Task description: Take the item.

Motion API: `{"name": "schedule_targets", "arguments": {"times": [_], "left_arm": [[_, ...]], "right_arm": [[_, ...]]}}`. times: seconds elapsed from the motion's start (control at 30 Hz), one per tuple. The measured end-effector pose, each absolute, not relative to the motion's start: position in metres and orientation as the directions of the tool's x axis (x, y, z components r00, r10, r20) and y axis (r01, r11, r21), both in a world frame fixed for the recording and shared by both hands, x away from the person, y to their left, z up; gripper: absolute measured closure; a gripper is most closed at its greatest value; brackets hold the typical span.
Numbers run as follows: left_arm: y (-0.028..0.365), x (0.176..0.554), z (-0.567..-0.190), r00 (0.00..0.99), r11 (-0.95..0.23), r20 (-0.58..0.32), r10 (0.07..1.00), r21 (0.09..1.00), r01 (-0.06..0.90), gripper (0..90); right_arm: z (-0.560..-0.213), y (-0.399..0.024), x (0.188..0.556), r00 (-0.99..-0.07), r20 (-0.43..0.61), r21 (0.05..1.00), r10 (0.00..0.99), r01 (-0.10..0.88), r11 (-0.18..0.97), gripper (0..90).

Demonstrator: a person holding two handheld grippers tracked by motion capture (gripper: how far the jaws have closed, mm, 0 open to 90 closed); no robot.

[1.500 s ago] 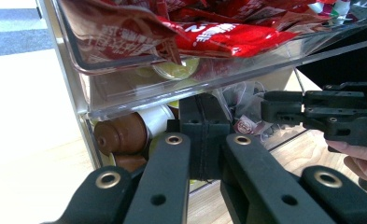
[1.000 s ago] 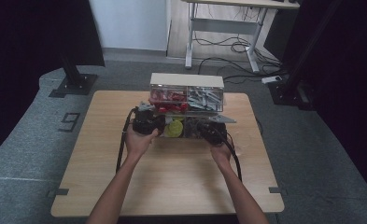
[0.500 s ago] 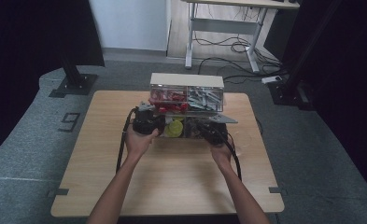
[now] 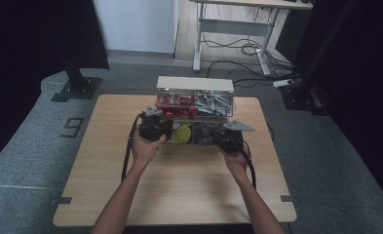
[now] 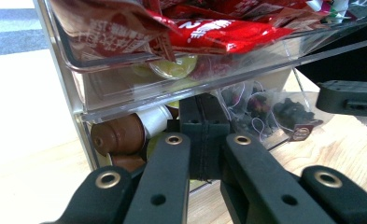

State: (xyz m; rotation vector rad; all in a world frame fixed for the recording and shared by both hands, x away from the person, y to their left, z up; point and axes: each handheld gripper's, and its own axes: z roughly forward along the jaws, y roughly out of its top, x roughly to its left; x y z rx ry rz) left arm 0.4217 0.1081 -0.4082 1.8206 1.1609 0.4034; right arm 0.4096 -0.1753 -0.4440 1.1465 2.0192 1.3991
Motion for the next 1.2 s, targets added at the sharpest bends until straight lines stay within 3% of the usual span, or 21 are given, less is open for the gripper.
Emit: {"name": "schedule_targets", "arguments": {"times": [1.2], "left_arm": [[0.107, 0.421, -0.41, 0.501, -0.145, -0.185, 0.845, 0.823, 0.549, 90.0]], "right_arm": [[-0.429, -0.218, 0.39, -0.549, 0.12, 0.924, 0.827, 0.366, 0.109, 89.7]]}}
